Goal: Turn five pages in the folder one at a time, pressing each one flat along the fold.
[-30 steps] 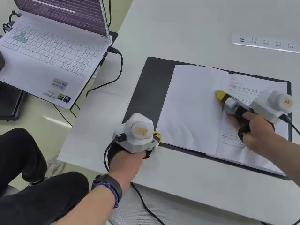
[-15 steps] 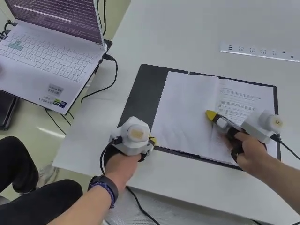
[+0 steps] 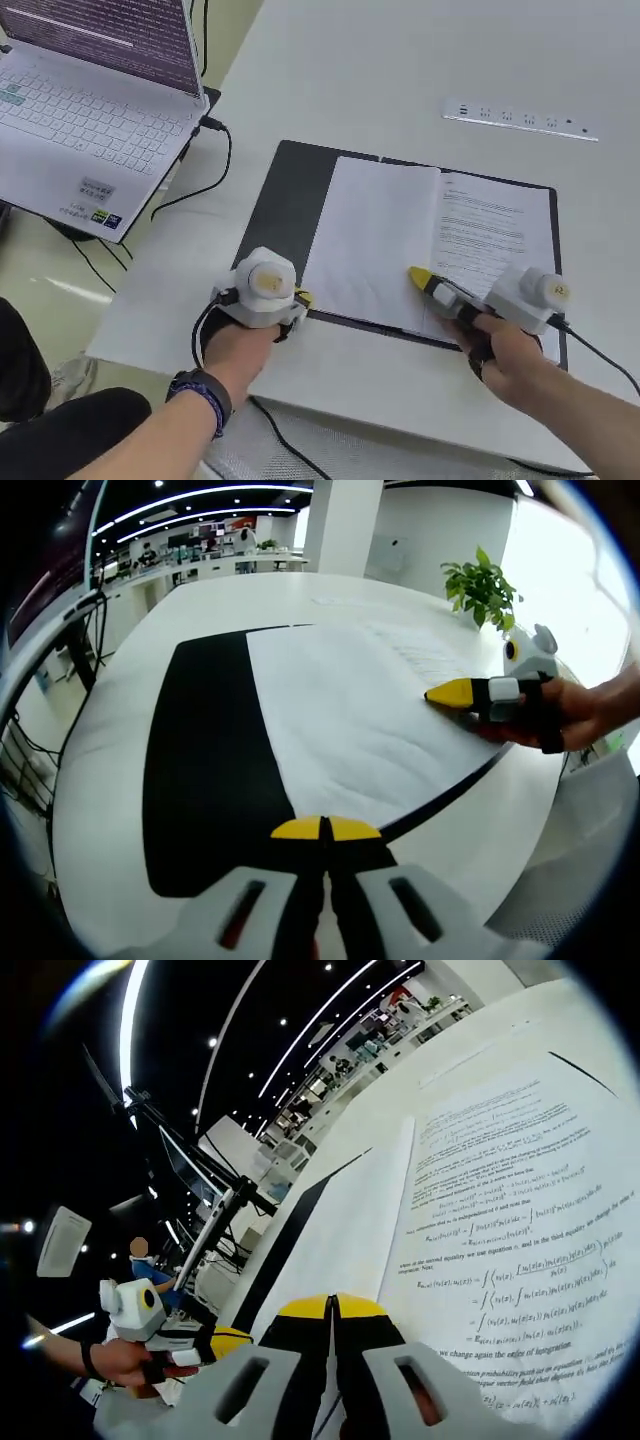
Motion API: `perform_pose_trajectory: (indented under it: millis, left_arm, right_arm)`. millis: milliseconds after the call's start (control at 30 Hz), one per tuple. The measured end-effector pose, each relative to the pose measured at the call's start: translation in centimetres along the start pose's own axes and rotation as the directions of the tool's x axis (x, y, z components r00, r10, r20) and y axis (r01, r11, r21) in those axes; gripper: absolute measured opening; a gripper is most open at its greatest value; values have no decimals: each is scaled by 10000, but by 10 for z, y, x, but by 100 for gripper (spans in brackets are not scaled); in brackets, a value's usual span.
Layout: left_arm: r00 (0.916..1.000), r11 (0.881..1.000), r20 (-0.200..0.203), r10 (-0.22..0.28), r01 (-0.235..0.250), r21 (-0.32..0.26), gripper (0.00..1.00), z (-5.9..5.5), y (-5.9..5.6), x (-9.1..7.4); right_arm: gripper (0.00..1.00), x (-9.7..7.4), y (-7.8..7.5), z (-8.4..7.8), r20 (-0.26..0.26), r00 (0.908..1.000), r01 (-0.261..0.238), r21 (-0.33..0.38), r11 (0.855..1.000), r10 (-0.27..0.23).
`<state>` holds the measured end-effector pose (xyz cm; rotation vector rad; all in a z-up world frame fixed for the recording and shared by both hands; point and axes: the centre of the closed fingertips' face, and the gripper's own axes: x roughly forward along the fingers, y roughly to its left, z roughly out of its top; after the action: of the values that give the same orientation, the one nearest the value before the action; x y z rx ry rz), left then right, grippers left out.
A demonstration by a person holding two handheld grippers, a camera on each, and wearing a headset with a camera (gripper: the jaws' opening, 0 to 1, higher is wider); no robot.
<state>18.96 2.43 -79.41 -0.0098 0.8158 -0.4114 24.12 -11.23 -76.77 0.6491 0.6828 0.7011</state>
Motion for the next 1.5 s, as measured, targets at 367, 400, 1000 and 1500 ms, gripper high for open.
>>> perform_pose_trajectory:
  millis: [367, 400, 1000, 1500]
  left_arm:
    - [9999, 9998, 65, -135, 136, -111, 0, 1, 1, 0]
    - [9999, 9998, 74, -140, 141, -133, 0, 1, 1, 0]
    - [9997, 10000, 223, 46, -45, -55, 0, 0, 0, 0]
    - [9995, 9998, -291, -146, 143, -111, 13, 4, -8, -13]
  right_arm:
    - [0, -12, 2, -20, -174, 9992, -370, 112, 9993, 372]
    - [0, -13, 2, -22, -223, 9990, -392, 92, 9992, 394]
    - [0, -32, 6, -48, -516, 9983, -261, 75, 9996, 265]
    - [8, -57, 11, -31, -716, 9974, -97, -288, 9995, 76]
